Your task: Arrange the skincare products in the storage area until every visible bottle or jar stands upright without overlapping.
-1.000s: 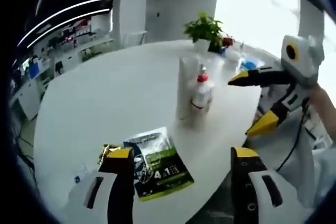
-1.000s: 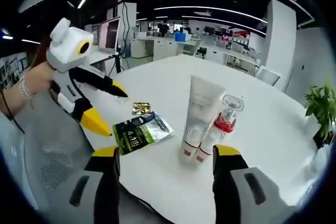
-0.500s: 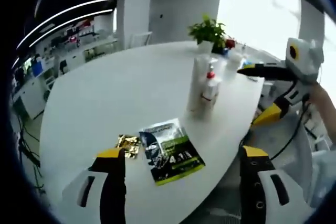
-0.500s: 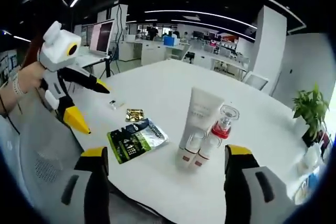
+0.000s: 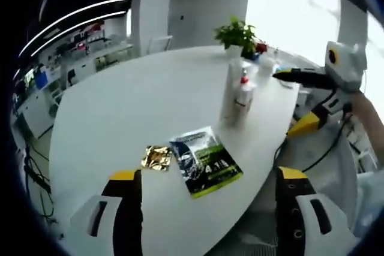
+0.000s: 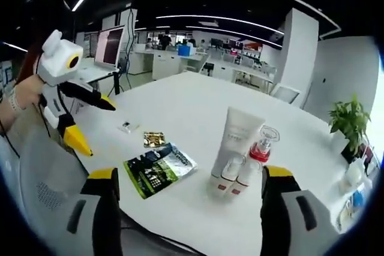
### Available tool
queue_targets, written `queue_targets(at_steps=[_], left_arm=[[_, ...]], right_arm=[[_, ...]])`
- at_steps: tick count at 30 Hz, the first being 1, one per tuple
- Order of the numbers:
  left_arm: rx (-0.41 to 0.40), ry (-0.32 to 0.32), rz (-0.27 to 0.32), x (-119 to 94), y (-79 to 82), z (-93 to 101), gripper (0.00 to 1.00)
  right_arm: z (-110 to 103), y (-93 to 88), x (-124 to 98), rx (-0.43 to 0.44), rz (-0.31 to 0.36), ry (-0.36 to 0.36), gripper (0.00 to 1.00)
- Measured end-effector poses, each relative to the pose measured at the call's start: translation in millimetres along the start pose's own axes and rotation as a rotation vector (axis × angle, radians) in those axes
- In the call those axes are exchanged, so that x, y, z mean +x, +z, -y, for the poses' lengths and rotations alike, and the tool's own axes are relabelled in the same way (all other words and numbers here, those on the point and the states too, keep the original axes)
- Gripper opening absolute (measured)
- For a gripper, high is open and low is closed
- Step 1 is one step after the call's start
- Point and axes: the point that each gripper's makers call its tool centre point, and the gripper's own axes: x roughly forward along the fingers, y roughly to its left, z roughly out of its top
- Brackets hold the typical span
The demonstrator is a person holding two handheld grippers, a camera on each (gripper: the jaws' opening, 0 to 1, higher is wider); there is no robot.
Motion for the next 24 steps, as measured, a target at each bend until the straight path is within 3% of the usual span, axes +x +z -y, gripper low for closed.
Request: queue_targets(at_steps=[7, 10, 24], left_arm=[[0.012, -0.007, 0.005, -4.6, -2.7, -7.8, 0.92], [0.013, -0.019, -0.024, -5.2, -9.6, -10.1, 0.94], [0.024, -0.021, -0.015, -6.2, -12.5, -16.7, 0.97]], right_arm=[[-11.8, 0.1, 4.6, -0.004, -0.014, 0.002, 0.99], [-16.7, 2.1, 7.5, -0.003, -0.012, 0.007, 0.99], [-29.8, 3.4, 23.5, -0.005, -0.039, 0.045, 0.99]])
